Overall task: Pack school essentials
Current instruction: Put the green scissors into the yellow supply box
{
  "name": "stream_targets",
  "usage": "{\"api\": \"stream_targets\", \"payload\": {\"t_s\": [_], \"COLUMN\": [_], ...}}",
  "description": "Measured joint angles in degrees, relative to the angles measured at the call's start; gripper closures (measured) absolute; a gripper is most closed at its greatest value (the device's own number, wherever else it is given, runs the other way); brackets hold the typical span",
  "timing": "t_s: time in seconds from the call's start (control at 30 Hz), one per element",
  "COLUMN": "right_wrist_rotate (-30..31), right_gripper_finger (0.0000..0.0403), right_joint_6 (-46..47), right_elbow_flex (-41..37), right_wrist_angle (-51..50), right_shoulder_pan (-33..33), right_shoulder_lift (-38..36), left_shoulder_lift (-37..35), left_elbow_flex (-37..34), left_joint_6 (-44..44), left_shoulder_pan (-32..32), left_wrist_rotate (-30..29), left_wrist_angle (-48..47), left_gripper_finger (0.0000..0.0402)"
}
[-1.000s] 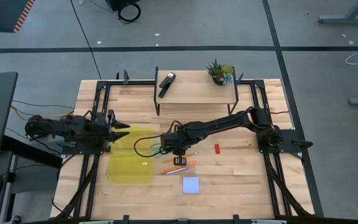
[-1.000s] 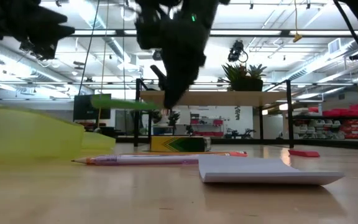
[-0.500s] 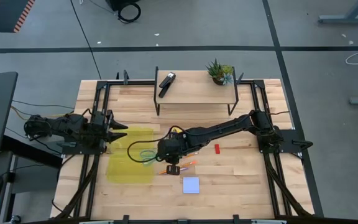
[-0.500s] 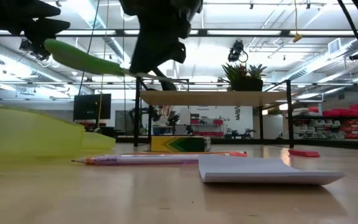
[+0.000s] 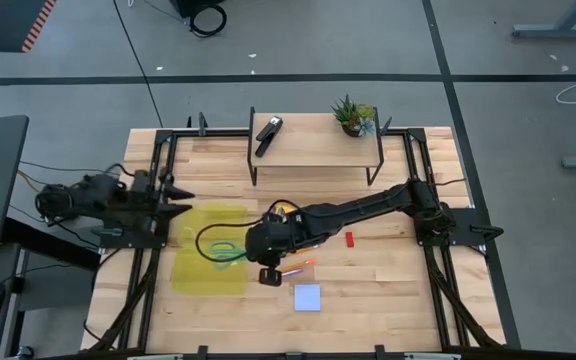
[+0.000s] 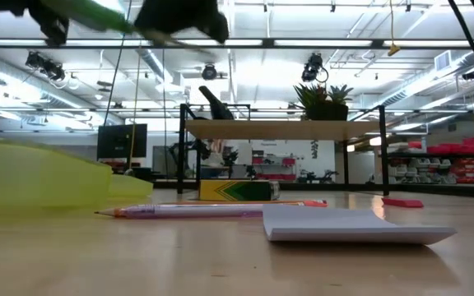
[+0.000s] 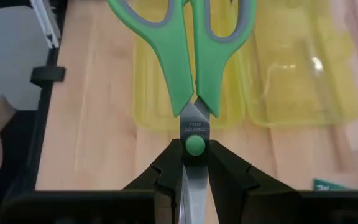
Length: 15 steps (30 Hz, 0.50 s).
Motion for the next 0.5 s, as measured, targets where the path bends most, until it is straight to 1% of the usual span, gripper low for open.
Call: {"api": "stream_targets", "payload": {"t_s": [0.23, 0.37, 0.5], "right_wrist_rotate": [1.0, 1.5, 1.6], "right_gripper_finger": [0.0332, 0.0332, 0.0332], "right_joint_6": [-1.2, -2.6, -4.6], "right_elbow_flex": [8.1, 12.4, 15.1], "right_wrist_angle": [-4.0, -6.6, -5.9], "right_shoulder_pan": [-0.1, -0.4, -1.0], "right_shoulder_lift": [0.0, 0.0, 0.0], "left_shoulder_lift": [0.0, 0.0, 0.0], "left_elbow_flex": [4.3, 4.5, 4.5], "left_joint_6": [1.8, 1.8, 1.8], "left_shoulder_pan": [0.0, 0.0, 0.0], "left_wrist_rotate": [0.0, 0.0, 0.0], "left_wrist_angle": [0.0, -0.1, 0.0], "left_gripper_finger": [0.0246, 0.0250, 0.0249]}}
